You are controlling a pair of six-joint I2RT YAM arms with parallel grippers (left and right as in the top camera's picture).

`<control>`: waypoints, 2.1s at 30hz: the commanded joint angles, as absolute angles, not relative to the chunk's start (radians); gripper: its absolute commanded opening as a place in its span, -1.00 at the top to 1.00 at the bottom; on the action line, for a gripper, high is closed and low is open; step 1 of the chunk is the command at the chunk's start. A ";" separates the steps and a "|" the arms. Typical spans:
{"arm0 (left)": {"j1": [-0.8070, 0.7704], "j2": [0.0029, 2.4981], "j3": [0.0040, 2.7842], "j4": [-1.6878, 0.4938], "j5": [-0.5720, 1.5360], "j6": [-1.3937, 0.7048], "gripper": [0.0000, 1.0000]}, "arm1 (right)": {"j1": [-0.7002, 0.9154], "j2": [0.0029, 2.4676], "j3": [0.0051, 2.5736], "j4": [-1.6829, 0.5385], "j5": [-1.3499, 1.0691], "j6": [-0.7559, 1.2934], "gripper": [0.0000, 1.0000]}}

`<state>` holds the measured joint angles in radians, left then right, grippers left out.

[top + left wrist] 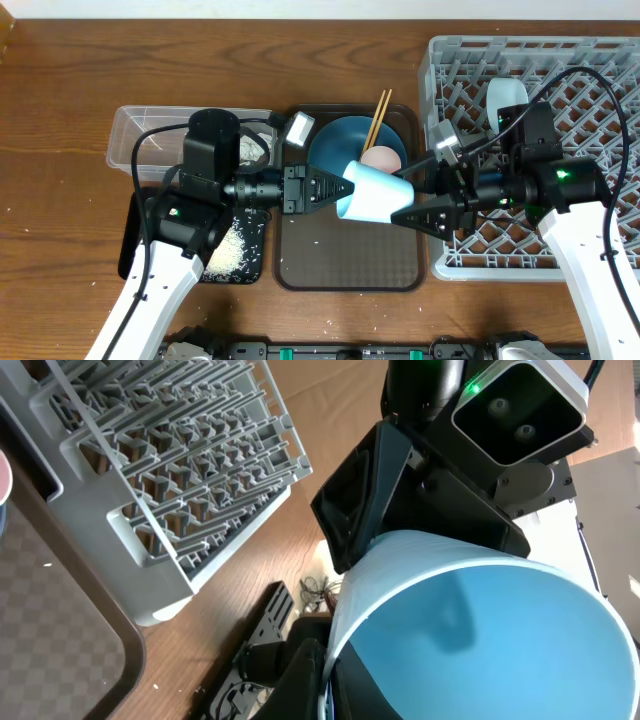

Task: Sort waste into correct bins and load items into the dishwasher rack
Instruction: 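Close the right gripper on the cup's base beside the left gripper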

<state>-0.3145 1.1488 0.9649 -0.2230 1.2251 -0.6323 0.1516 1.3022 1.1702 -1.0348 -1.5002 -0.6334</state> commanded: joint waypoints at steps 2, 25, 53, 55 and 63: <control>-0.309 1.143 0.986 -0.220 1.223 -0.641 0.88 | 0.165 1.296 1.169 -1.039 -1.534 -0.644 -0.29; -0.309 1.143 0.984 -0.306 1.223 -0.636 0.78 | 0.101 1.296 1.169 -0.953 -1.502 -0.561 -0.07; -0.309 1.143 0.968 -0.354 1.218 -0.593 0.56 | -0.084 1.258 1.170 -0.927 -1.173 -0.176 0.07; -0.309 1.143 0.968 -0.400 1.199 -0.550 0.55 | -0.101 1.246 1.170 -0.951 -1.100 -0.144 0.08; -0.309 1.143 0.968 -0.664 0.941 -0.440 0.56 | -0.152 1.153 1.178 -1.082 -0.774 -0.041 0.08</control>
